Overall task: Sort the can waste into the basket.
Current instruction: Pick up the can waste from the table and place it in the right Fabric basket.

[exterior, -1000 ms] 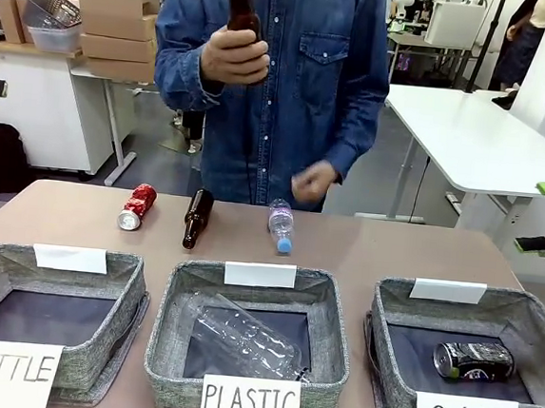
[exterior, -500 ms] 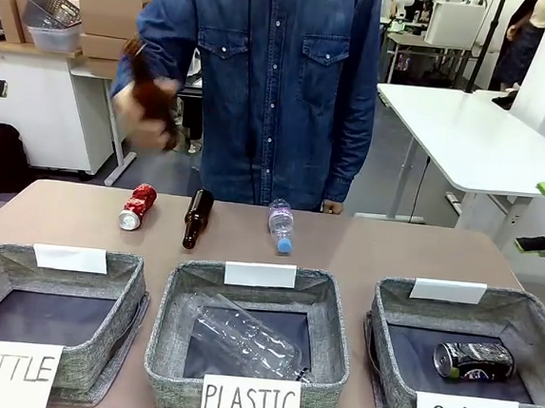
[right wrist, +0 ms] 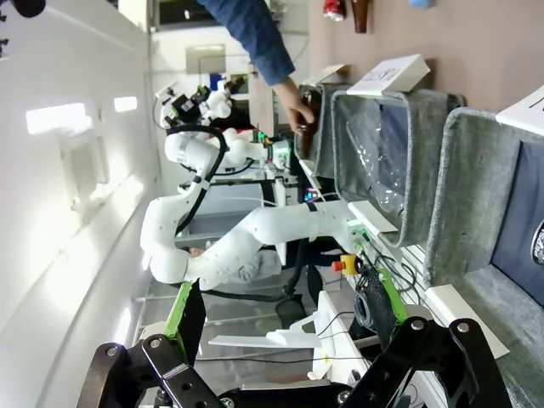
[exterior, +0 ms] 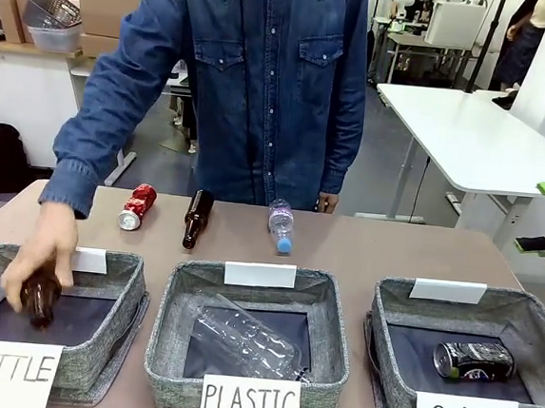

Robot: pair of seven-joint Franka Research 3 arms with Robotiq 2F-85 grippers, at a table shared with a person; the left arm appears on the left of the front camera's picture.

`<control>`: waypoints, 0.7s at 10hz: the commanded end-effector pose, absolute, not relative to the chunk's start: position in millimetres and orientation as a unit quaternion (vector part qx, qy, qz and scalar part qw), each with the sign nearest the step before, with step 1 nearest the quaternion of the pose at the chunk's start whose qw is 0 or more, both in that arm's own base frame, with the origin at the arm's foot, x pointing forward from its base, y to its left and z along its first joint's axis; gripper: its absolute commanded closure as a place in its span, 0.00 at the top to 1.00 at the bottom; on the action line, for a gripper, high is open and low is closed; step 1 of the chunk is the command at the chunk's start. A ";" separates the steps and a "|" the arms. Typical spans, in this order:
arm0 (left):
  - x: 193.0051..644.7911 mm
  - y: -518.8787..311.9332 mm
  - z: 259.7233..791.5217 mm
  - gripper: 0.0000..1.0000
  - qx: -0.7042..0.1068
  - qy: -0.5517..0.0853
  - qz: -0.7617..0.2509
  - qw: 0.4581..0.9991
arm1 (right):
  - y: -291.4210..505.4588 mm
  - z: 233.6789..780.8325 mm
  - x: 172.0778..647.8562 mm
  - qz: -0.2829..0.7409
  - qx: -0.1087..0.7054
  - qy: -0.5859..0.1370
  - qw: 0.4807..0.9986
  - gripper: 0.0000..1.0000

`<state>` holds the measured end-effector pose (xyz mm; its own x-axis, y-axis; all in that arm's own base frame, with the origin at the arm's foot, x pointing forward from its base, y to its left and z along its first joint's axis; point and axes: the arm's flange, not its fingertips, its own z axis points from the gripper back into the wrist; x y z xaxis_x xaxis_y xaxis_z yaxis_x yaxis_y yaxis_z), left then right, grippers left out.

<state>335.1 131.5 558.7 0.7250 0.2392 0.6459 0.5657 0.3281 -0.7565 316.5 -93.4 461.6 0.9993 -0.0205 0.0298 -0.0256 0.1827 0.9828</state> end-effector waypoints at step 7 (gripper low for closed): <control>340.6 212.1 564.3 1.00 -0.519 -0.284 -0.024 0.806 | -97.5 462.0 317.0 0.014 0.638 -0.021 0.769 1.00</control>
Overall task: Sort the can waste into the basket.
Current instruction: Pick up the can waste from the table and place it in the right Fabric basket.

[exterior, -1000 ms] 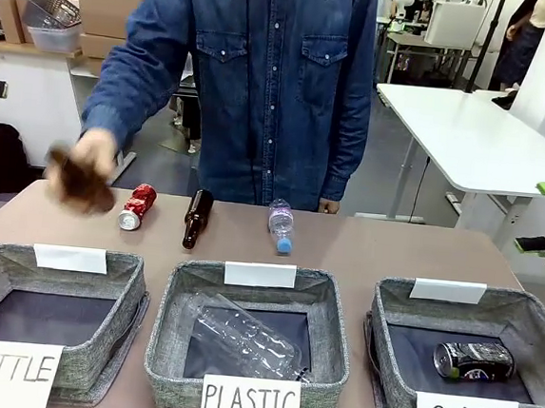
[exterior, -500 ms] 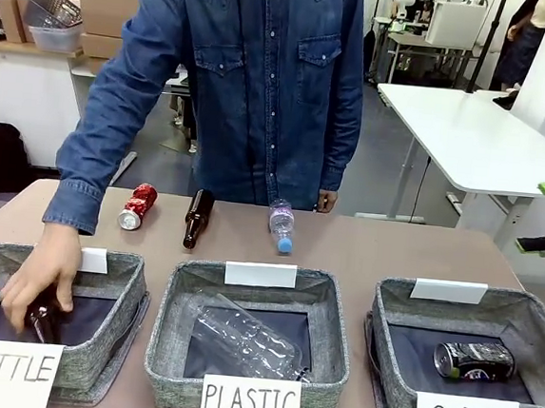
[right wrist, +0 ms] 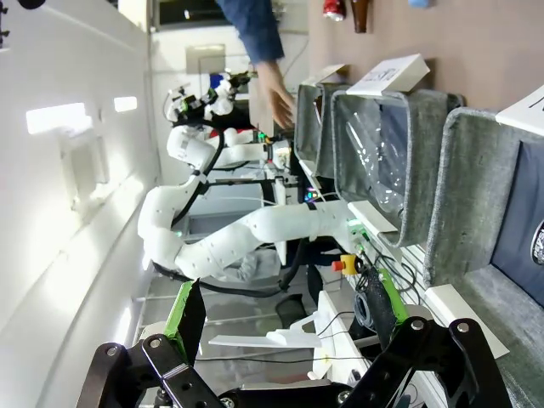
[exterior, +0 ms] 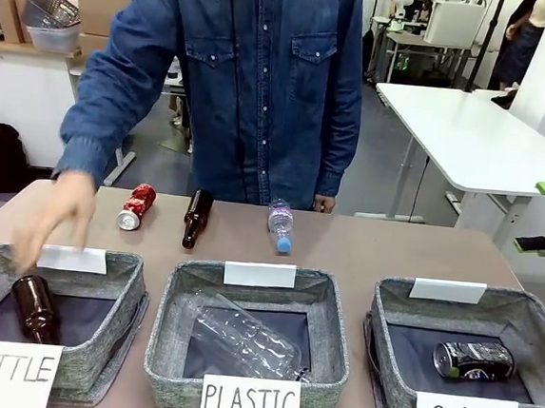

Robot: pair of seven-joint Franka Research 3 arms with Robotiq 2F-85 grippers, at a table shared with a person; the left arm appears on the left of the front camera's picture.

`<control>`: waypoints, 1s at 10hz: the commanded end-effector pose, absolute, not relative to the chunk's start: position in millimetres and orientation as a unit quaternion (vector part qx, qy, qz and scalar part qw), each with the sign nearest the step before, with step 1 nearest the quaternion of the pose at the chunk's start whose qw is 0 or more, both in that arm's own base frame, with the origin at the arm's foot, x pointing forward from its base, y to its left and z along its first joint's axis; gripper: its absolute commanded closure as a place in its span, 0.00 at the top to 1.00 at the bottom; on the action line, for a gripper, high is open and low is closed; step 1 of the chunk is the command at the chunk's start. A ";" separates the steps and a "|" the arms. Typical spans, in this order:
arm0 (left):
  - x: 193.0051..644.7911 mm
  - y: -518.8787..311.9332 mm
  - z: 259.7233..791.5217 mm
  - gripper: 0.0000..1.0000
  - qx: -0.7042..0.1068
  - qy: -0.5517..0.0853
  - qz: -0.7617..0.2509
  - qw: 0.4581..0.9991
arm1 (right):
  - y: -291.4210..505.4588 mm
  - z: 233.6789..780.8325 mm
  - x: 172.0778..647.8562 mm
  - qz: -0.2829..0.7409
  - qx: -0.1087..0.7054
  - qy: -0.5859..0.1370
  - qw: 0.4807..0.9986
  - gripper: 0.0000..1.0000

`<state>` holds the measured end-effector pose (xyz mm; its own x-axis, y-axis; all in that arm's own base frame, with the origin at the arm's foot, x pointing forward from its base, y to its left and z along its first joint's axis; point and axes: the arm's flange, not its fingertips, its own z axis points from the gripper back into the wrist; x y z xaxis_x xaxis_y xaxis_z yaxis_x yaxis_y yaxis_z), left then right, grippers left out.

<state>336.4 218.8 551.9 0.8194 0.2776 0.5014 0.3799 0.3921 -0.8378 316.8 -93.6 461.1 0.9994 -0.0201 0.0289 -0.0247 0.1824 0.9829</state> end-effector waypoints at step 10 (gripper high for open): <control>526.8 -29.2 527.8 1.00 -0.173 -0.187 -0.065 0.965 | -97.5 462.0 317.0 0.014 0.638 -0.021 0.769 1.00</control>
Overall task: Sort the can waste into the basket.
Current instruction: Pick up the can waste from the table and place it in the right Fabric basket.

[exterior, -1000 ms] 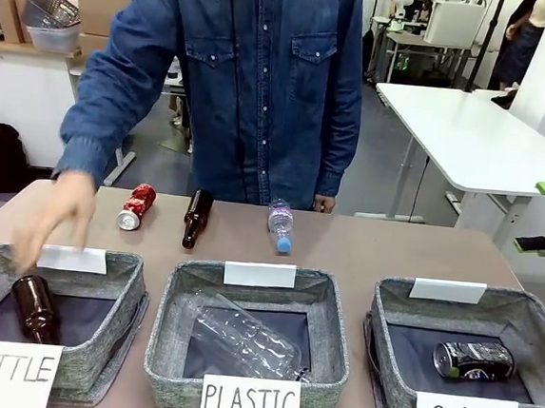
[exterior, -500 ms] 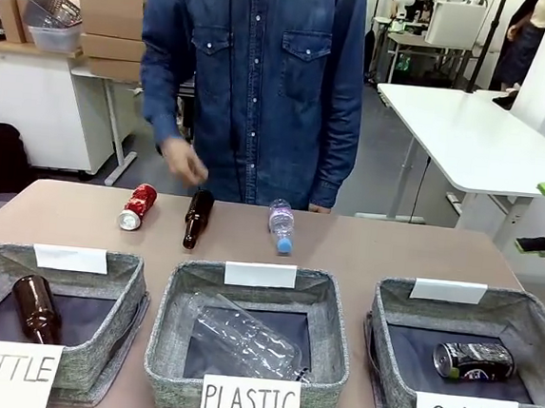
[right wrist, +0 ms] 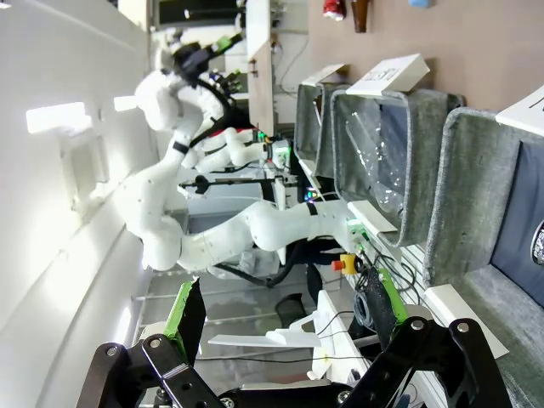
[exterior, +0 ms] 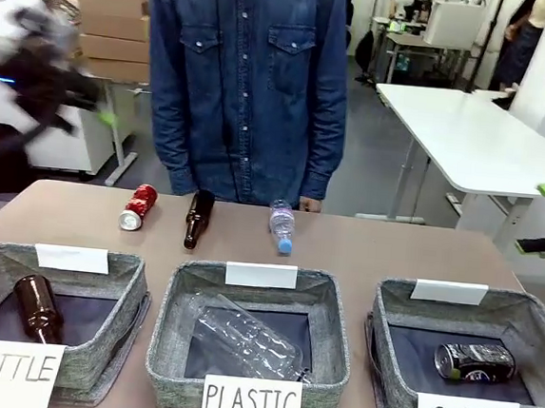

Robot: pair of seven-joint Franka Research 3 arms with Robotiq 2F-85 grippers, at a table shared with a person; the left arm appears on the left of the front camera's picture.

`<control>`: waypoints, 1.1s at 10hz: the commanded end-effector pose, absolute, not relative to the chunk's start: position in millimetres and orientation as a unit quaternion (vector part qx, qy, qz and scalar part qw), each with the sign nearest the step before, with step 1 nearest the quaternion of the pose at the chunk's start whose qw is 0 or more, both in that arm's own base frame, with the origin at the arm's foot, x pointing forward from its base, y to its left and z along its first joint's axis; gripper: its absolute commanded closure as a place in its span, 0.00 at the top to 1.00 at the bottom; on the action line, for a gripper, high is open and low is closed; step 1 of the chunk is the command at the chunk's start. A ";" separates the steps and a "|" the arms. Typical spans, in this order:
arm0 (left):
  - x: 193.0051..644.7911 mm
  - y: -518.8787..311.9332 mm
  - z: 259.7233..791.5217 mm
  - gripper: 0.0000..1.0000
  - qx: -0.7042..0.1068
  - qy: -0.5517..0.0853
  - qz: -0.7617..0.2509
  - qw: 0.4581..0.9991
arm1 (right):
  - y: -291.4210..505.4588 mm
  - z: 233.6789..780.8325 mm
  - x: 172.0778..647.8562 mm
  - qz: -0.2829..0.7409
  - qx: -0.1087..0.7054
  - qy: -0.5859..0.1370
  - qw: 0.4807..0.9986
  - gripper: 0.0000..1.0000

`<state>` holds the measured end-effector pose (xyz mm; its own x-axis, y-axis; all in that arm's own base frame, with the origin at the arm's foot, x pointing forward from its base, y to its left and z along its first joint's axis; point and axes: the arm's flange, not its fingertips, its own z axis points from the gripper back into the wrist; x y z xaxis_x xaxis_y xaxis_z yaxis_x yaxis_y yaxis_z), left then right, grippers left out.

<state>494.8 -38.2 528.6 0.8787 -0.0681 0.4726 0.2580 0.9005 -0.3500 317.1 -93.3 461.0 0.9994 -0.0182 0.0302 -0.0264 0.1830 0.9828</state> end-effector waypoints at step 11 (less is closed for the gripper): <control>615.6 -87.9 422.7 1.00 -0.082 -0.082 -0.061 0.991 | -97.5 462.0 317.0 0.014 0.638 -0.021 0.769 1.00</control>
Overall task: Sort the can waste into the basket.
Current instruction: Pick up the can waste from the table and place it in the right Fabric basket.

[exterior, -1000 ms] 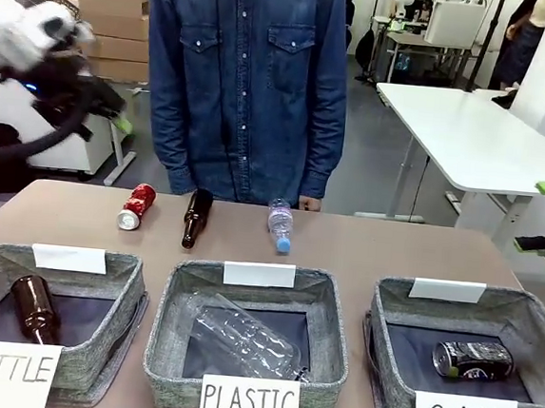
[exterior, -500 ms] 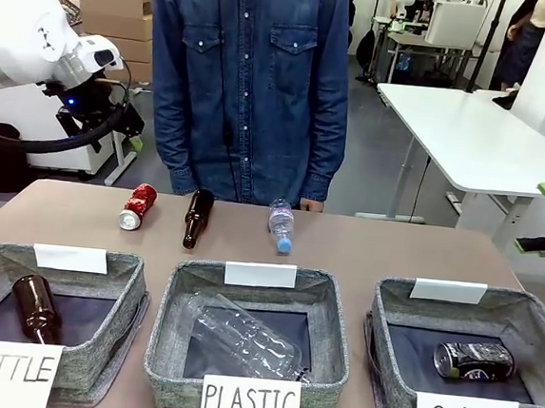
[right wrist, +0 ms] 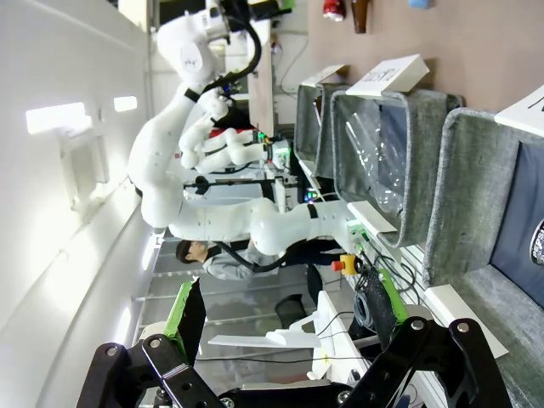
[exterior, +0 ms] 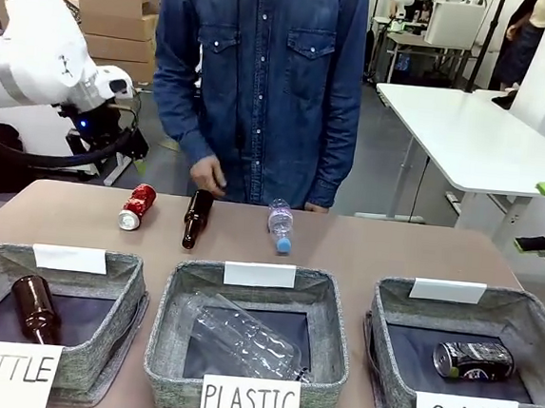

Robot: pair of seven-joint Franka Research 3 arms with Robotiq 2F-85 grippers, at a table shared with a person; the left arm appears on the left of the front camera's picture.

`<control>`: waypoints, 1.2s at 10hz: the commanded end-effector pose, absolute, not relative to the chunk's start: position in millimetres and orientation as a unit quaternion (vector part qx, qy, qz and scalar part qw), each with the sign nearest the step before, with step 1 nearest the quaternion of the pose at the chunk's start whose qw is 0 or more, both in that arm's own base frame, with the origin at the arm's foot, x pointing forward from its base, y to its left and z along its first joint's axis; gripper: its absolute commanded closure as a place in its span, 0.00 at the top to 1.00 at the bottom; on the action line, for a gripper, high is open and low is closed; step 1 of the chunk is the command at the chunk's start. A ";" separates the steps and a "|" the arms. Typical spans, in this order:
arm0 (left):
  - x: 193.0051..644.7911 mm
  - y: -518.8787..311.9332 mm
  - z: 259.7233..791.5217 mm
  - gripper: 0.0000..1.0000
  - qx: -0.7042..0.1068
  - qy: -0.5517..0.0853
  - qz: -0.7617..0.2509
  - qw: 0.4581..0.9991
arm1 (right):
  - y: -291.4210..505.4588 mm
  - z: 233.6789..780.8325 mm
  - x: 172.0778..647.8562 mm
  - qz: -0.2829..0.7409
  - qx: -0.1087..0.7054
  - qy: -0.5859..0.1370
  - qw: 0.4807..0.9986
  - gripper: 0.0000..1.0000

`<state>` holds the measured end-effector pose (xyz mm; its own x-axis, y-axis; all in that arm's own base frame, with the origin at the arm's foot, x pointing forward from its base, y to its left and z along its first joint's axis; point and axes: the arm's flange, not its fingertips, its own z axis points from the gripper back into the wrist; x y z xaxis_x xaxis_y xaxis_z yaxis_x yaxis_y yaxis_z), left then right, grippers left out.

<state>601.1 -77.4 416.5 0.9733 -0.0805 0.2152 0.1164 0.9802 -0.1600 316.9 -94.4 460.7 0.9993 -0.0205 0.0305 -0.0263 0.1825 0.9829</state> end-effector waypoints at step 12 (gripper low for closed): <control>551.4 146.8 477.6 1.00 -0.511 -0.103 -0.076 0.850 | -97.5 462.0 317.0 0.014 0.638 -0.021 0.769 1.00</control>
<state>536.8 155.1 473.3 0.9667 -0.0089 0.2556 0.2250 0.5048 -0.8334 317.1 -94.9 460.4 0.9993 -0.0204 0.0303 -0.0261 0.1819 0.9830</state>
